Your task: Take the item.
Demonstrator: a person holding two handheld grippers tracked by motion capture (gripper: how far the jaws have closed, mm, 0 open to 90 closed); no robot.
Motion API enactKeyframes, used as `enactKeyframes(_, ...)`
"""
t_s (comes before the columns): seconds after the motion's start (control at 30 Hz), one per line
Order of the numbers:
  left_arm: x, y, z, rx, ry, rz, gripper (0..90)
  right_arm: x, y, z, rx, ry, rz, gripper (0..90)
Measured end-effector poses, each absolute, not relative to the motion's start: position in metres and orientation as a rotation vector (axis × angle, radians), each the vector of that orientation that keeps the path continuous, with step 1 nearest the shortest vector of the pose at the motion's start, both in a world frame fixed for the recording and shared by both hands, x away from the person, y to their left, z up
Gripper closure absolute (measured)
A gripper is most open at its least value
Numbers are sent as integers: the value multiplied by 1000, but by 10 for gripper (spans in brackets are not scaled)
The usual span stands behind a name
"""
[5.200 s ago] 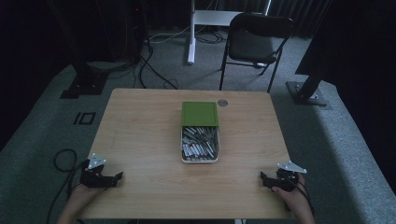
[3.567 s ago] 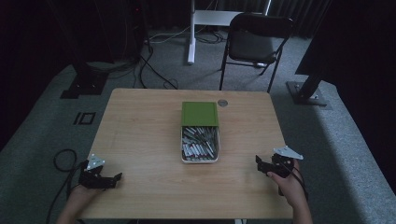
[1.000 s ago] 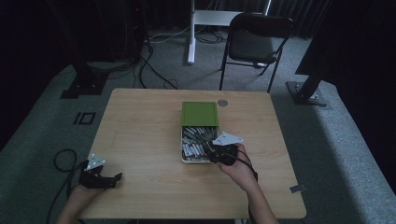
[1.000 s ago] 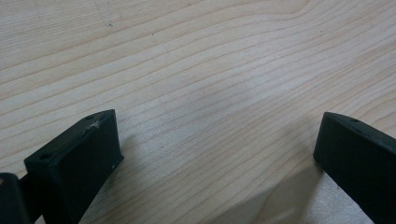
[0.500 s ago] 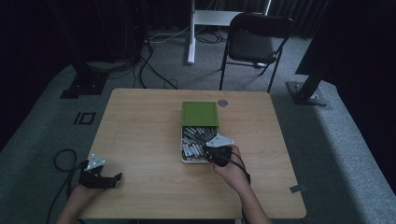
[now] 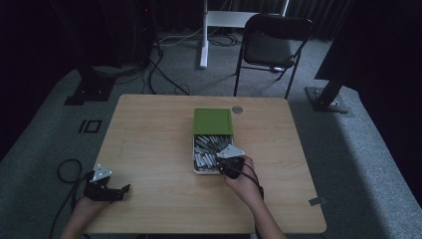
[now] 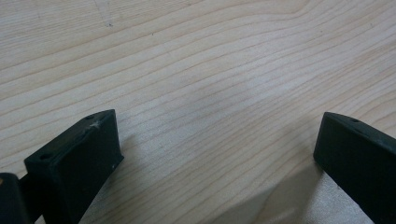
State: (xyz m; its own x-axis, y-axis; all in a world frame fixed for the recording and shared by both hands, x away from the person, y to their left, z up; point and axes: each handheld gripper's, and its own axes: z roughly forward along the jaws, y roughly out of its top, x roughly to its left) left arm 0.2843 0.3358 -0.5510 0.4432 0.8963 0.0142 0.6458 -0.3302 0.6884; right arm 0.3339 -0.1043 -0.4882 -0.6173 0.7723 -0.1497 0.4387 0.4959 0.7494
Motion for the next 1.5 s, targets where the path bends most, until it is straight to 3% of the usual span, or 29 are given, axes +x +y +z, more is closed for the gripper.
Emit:
enactKeyframes(0.2,284,336,-551,2086,1288,531,14,335,-94,-491,995,2243,836,789)
enactKeyframes(0.37,284,336,-551,2086,1287,531,14,337,-94,-491,989,2240,786,870)
enactKeyframes(0.63,284,336,-551,2086,1288,531,13,335,-99,-484,1038,2222,846,882)
enactKeyframes(1.2,284,336,-551,2087,1287,531,14,332,-110,-448,1085,2157,1059,887)
enactKeyframes(1.5,284,336,-551,2086,1286,532,14,337,-133,-412,1132,2024,1256,888)
